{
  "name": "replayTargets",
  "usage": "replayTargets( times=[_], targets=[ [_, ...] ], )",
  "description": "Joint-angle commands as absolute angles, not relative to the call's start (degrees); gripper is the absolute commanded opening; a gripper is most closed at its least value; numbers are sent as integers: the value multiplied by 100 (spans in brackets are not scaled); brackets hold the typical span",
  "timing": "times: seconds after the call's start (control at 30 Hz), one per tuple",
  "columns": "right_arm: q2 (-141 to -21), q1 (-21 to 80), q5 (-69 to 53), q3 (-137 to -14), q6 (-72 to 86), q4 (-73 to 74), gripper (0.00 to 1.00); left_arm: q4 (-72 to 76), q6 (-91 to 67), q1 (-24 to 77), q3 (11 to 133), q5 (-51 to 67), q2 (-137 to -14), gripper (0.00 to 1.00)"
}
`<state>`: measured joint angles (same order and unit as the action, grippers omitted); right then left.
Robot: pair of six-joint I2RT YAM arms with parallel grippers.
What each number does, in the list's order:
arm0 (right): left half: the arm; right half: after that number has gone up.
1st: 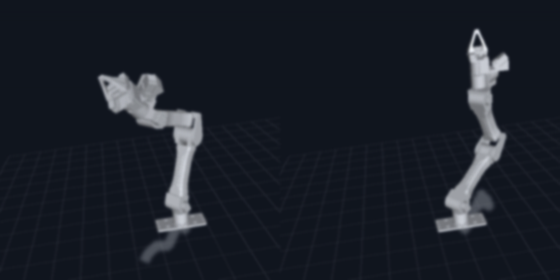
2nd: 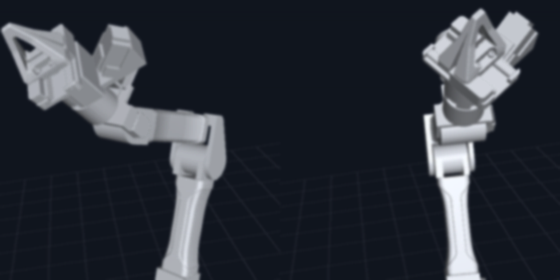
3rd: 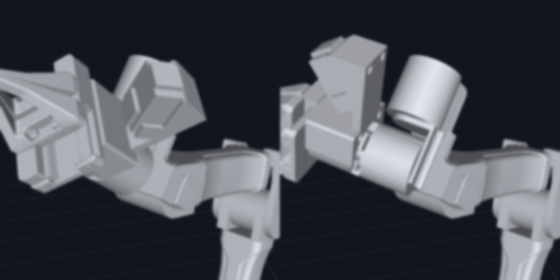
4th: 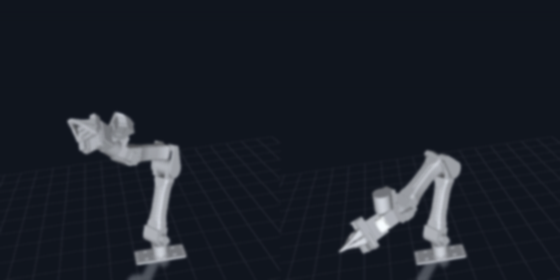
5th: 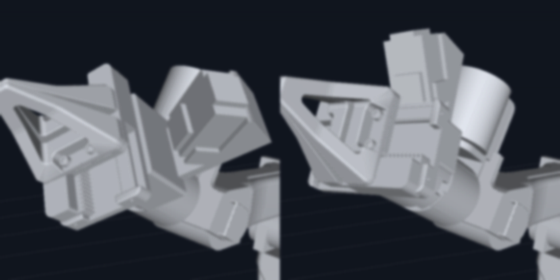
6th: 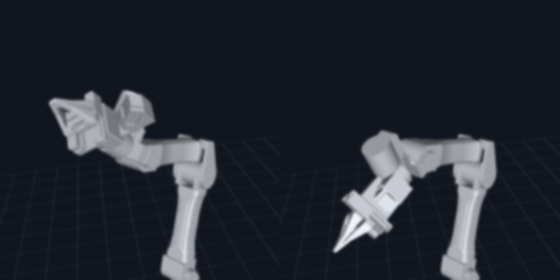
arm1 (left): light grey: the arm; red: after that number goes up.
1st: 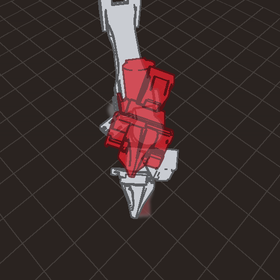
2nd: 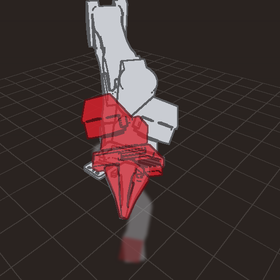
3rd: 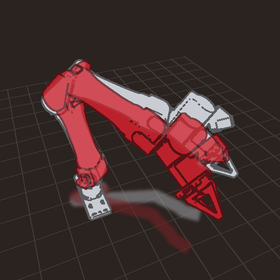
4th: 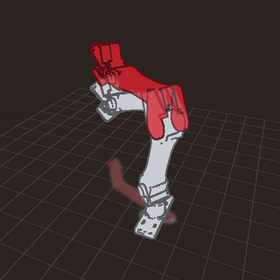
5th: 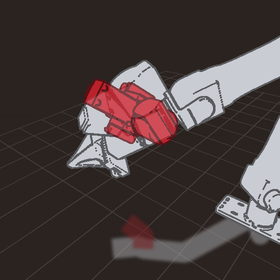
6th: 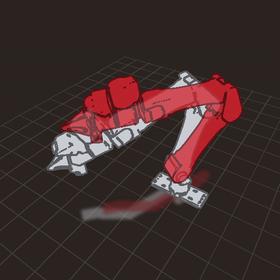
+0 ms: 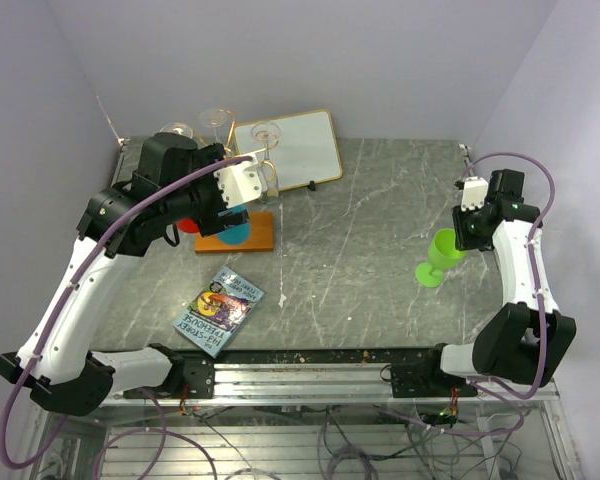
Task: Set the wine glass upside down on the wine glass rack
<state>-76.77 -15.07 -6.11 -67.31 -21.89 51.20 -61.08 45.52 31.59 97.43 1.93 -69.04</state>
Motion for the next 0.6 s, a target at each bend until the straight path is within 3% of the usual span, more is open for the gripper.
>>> replayTargets(
  times=[0.0, 0.13, 0.3, 0.57],
  targets=[
    [-7764, -1564, -689, -6680, -2178, 4985, 26, -5959, 4562, 3133, 9744, 312, -6926, 99],
    [-7828, -1563, -698, -6729, -2186, 5000, 22, -5961, 4563, 3130, 9743, 308, -6920, 99],
    [-7777, -1564, -975, -7047, -2200, 5047, 1, -5968, 4570, 3124, 9738, 280, -6909, 99],
    [-7464, -1556, -1609, -7854, -2514, 4820, 0, -5907, 4514, 3083, 9615, 201, -6782, 99]
  ],
)
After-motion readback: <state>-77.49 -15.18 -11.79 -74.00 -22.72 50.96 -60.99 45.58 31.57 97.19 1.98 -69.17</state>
